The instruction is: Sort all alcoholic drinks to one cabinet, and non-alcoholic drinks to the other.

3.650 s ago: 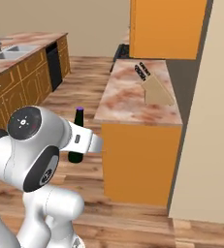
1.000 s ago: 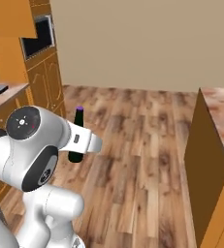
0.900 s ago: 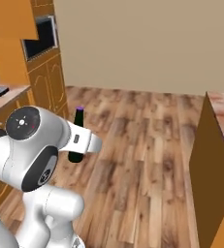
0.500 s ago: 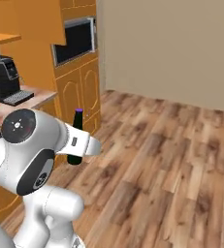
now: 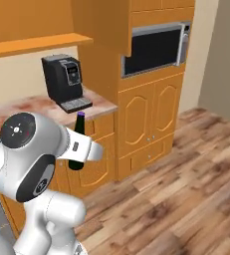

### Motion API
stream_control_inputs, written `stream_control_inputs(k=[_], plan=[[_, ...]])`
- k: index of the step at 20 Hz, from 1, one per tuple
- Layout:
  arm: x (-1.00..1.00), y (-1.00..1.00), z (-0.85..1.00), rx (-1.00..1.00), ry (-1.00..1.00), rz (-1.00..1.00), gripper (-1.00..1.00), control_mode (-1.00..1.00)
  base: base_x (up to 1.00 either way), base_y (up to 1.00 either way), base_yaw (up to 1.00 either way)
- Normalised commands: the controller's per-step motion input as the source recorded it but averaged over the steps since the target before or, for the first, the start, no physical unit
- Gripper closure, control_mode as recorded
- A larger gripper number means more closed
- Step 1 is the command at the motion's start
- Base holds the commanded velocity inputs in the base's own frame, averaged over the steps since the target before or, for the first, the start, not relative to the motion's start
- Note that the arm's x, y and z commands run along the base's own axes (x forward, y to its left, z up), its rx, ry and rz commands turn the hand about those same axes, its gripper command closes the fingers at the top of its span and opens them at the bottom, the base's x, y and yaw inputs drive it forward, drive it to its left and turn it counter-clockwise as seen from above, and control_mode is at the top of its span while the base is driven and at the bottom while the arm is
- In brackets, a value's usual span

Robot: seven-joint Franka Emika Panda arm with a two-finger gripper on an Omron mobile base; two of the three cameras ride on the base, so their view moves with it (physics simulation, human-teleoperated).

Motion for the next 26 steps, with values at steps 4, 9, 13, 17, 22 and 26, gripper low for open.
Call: stream_control_inputs(k=[4,9,13,17,22,26], plan=[[0.00,0.00,0.00,0.00,0.00,0.00,1.00,1.00,0.89,-0.17,0.70],[0.00,0.00,0.00,0.00,0.00,0.00,1.00,1.00,0.89,-0.24,0.67],[0.00,0.00,0.00,0.00,0.00,0.00,1.00,1.00,0.62,-0.53,0.58],[0.00,0.00,0.00,0.00,0.00,0.00,1.00,1.00,0.46,-0.64,0.46],[0.00,0.00,0.00,0.00,0.00,0.00,1.00,1.00,0.83,-0.34,0.32],[0.00,0.00,0.00,0.00,0.00,0.00,1.00,1.00,0.79,0.01,0.23]])
